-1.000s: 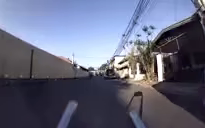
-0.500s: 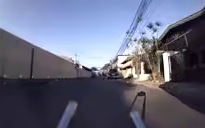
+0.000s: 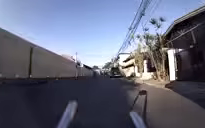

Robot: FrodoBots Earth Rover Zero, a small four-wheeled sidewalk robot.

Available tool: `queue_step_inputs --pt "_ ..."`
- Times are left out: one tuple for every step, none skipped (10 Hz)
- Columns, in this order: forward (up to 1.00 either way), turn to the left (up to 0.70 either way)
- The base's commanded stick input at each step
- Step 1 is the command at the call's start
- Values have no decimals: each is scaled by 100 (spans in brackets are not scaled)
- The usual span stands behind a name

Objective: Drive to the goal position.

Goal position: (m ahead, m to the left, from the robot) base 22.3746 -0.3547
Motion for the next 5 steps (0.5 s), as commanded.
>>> queue_step_inputs --pt "85 -34" --pt "85 -34" --pt "85 -34" --pt "85 -34" --pt "85 -34"
